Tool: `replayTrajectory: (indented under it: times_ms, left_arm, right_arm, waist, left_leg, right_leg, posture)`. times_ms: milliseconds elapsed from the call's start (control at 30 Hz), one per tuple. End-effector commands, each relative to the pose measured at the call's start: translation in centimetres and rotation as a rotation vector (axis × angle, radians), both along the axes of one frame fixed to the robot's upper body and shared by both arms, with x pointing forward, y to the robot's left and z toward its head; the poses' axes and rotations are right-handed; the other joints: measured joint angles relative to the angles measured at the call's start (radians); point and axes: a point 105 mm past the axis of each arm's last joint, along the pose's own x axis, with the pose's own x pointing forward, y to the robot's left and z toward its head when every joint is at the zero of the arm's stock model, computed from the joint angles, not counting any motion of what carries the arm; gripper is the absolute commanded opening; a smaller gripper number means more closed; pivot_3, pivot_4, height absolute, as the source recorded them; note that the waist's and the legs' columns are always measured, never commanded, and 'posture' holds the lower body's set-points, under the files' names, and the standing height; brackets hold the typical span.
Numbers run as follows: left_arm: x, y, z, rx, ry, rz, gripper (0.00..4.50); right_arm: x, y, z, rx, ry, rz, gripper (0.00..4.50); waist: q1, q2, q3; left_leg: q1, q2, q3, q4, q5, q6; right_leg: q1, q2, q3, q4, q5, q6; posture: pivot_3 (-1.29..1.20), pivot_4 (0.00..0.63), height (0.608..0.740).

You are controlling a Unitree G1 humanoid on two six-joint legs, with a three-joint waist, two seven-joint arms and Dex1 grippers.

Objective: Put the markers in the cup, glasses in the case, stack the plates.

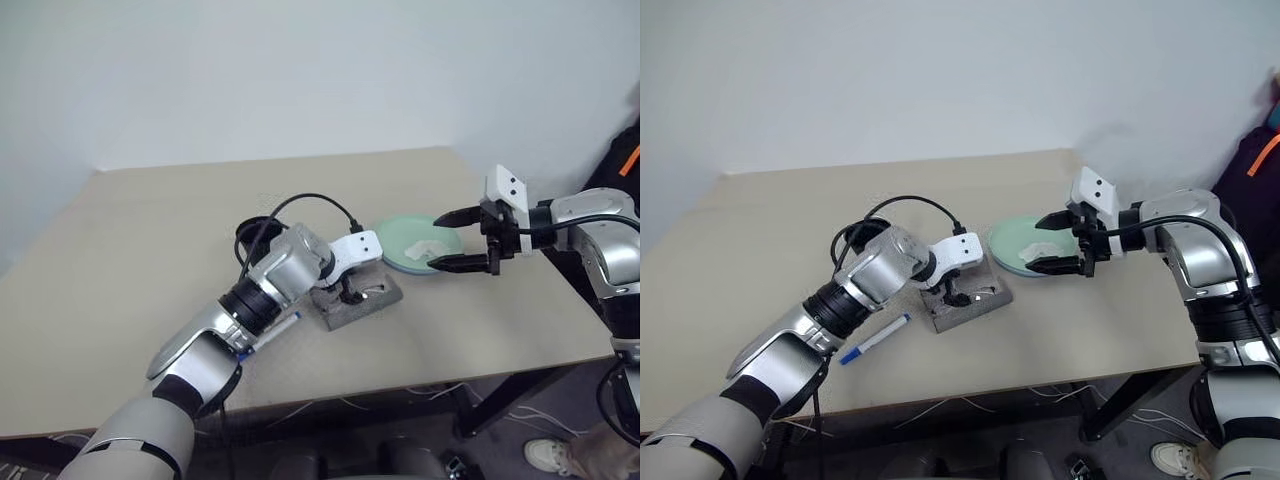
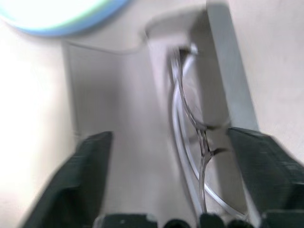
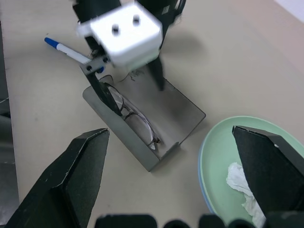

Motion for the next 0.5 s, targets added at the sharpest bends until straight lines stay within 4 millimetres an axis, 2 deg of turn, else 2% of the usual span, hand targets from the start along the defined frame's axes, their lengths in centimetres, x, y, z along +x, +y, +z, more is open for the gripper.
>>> replayTrajectory:
  times_ms: [33,167,333,500]
  left_arm:
    - [0.7,-0.4,4.6,-0.089,-0.097,0.003,4.47]
    - [1.9,0.7,6.0,-0.123,-0.142,0.073,4.47]
    - [4.6,3.2,4.9,-0.090,-0.205,0.199,4.47]
    - [6.2,5.2,2.9,-0.025,-0.244,0.267,2.88]
  right_arm:
    - [0.3,0.2,1.5,0.009,-0.056,0.014,4.50]
    - [0.4,0.2,1.6,0.009,-0.056,0.015,4.50]
    - [0.5,0.4,1.6,0.011,-0.058,0.019,4.50]
    - [0.6,0.3,1.8,0.013,-0.060,0.015,4.50]
  waist:
    - [-0.001,0.000,0.000]
    - [-0.001,0.000,0.000]
    - [-0.002,0.000,0.000]
    - [-0.001,0.000,0.000]
  left_leg:
    - [0.000,0.000,0.000,0.000,0.000,0.000]
    - [0.001,0.000,0.000,0.000,0.000,0.000]
    - [0.002,0.001,0.000,0.000,0.000,0.000]
    - [0.001,0.000,0.000,0.000,0.000,0.000]
  right_leg:
    - [0.000,0.000,0.000,0.000,0.000,0.000]
    - [0.000,0.000,0.000,0.000,0.000,0.000]
    - [0.001,0.001,0.000,0.001,0.000,0.000]
    - [0.000,0.001,0.000,0.001,0.000,0.000]
  posture:
    - [0.00,0.000,0.732]
    - [0.00,0.000,0.732]
    - [0.00,0.000,0.732]
    - [0.00,0.000,0.732]
